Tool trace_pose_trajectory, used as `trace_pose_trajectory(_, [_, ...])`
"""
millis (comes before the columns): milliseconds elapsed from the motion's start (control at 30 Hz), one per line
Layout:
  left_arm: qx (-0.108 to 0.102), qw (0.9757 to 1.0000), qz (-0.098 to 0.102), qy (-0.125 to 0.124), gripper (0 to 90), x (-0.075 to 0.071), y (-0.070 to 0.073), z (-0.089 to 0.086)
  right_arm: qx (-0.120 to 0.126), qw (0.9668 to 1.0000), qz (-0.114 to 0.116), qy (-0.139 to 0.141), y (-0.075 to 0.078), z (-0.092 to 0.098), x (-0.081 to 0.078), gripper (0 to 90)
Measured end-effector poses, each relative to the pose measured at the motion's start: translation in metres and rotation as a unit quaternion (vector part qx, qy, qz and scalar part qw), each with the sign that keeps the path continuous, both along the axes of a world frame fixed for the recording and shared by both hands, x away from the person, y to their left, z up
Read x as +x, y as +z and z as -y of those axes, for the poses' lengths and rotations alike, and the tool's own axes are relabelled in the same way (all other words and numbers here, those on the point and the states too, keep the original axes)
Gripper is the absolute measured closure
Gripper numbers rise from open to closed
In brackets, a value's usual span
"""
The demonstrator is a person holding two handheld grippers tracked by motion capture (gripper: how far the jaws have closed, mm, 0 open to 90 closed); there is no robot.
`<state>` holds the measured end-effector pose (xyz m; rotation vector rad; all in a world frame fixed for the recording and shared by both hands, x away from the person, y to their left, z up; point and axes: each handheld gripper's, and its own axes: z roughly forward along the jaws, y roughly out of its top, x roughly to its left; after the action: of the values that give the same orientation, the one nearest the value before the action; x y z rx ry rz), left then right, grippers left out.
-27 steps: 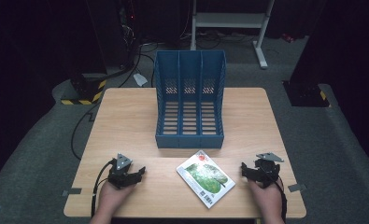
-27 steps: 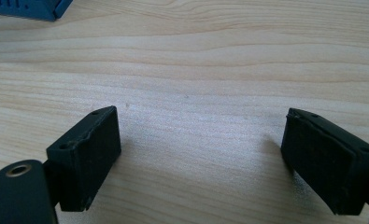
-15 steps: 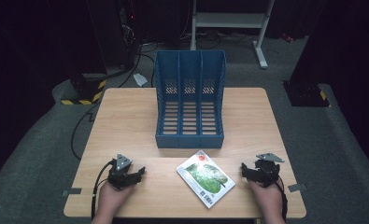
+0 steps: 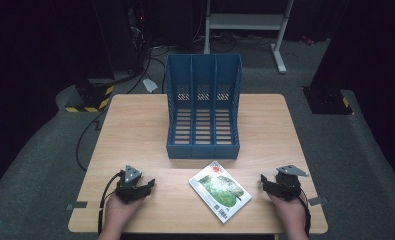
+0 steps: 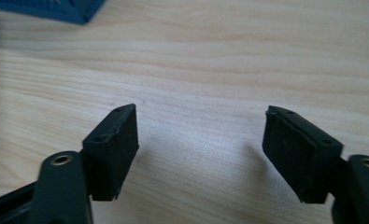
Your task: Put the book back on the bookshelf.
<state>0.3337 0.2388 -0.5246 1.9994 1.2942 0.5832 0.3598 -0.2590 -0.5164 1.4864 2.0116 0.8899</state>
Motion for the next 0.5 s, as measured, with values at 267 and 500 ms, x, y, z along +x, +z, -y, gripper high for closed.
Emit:
trace_pose_trajectory(267, [-0.008, 0.9996, 0.019, -0.020, 40.8, 0.001, 0.008, 0.013, 0.024, 0.9991, 0.023, 0.025, 0.012, -0.003, -0.015, 31.3])
trace_pose_trajectory(500, [-0.013, 0.9977, 0.025, -0.062, 41.1, 0.002, 0.013, 0.037, 0.012, 0.9990, 0.024, 0.035, 0.013, -0.007, -0.028, 31.5])
